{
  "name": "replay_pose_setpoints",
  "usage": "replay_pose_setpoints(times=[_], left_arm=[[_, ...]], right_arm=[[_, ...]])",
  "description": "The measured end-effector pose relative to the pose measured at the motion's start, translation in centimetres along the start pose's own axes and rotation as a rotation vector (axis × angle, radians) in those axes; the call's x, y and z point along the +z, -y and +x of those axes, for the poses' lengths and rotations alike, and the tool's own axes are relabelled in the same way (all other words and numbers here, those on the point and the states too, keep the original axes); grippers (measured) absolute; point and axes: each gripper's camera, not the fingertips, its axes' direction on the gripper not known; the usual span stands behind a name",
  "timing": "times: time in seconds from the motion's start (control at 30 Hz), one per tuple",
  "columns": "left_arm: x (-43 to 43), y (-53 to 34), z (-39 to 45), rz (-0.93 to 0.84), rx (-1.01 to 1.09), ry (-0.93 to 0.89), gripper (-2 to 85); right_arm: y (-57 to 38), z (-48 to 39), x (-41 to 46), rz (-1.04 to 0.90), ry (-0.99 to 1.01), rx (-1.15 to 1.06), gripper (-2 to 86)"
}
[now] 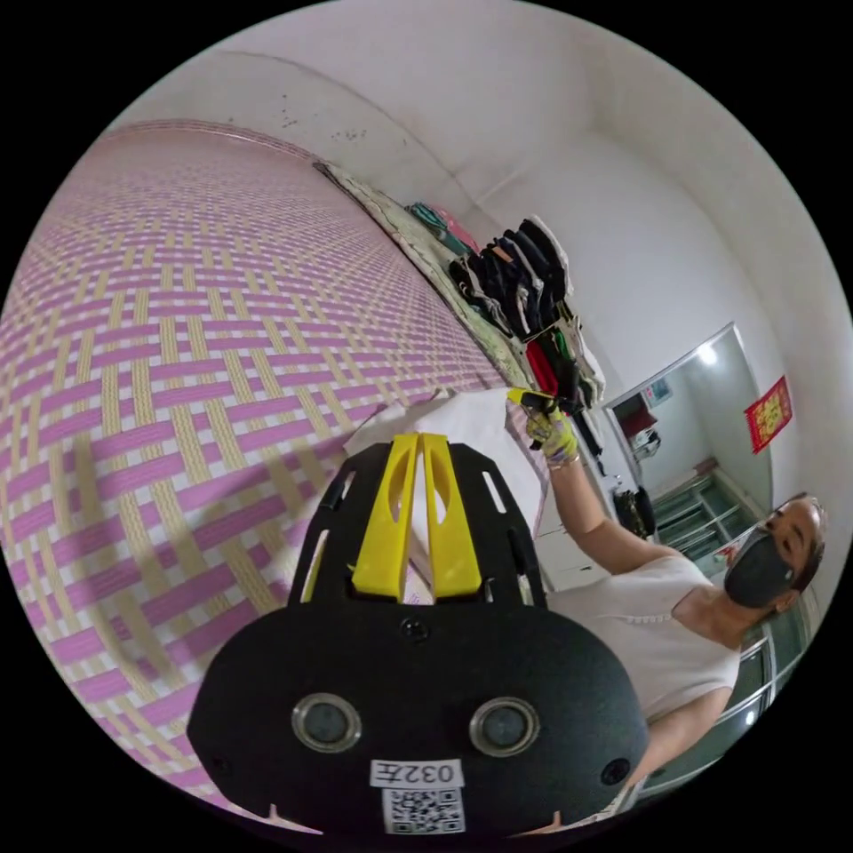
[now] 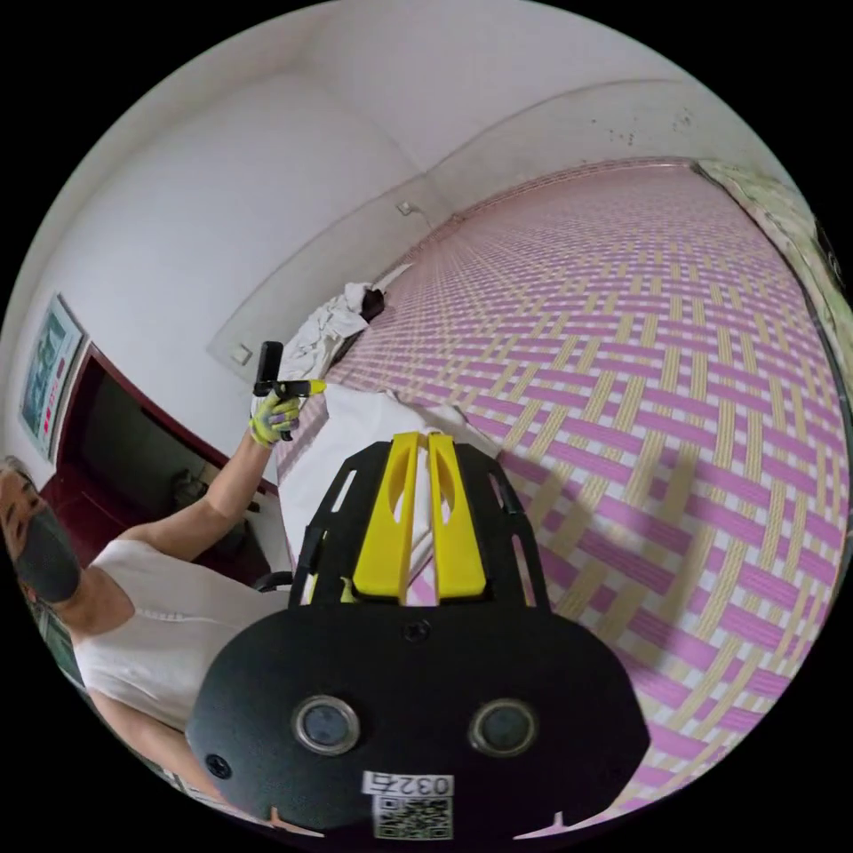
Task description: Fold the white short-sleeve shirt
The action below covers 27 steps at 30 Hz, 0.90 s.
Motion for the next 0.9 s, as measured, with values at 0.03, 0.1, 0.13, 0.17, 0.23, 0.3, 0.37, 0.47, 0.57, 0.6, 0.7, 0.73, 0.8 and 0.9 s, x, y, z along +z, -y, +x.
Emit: replay_pose_setpoints(times=[0.03,0.1,0.13,0.17,0.23,0.3,0.37,0.47,0.57,0.6,0.7,0.73,0.8,0.9], left_arm=[[-0.4,0.2,-0.2,0.02,-0.001,-0.03,-0.8],[-0.9,0.7,-0.3,0.033,-0.003,-0.06,-0.4],[-1.0,1.1,-0.7,0.038,-0.036,-0.05,0.1],[-1.1,1.5,-1.3,0.037,-0.093,-0.024,1.1],[-1.6,1.7,-2.2,0.058,-0.17,0.028,2.5],[-2.4,1.6,-1.4,0.125,-0.166,0.067,2.4],[-1.6,2.3,0.7,0.114,-0.08,0.07,0.9],[1.4,4.4,3.0,0.033,-0.002,0.117,-0.1],[3.6,6.3,3.6,-0.006,-0.009,0.175,-0.4],[3.8,6.6,3.4,-0.006,-0.019,0.193,-0.5],[4.2,7.6,2.2,-0.014,-0.093,0.289,-1.1],[4.2,7.9,1.6,-0.024,-0.134,0.283,-0.9],[3.6,8.2,1.6,-0.006,-0.148,0.264,-0.4],[1.9,8.5,3.2,0.004,-0.107,0.206,2.2]], right_arm=[[0.0,0.3,-0.6,0.021,0.022,0.005,0.6],[0.3,0.6,-1.6,0.052,0.013,0.022,1.6],[0.7,1.2,-2.1,0.065,-0.01,0.068,2.6],[1.2,2.1,-2.4,0.056,-0.041,0.139,4.7],[1.5,3.1,-3.2,0.069,-0.083,0.212,6.0],[1.6,2.7,-4.0,0.097,-0.097,0.179,5.5],[2.3,1.5,-3.4,0.049,-0.083,0.091,3.8],[3.7,1.1,-1.7,-0.022,-0.109,0.054,3.8],[5.1,1.6,-0.7,-0.073,-0.143,0.072,3.5],[5.3,1.9,-0.5,-0.085,-0.157,0.084,3.3],[5.9,3.3,-0.5,-0.127,-0.192,0.146,0.9],[6.0,3.5,-0.9,-0.125,-0.182,0.153,0.6],[6.0,3.4,-1.7,-0.131,-0.165,0.145,2.0],[4.9,1.7,-4.8,-0.108,-0.12,0.114,6.3]])
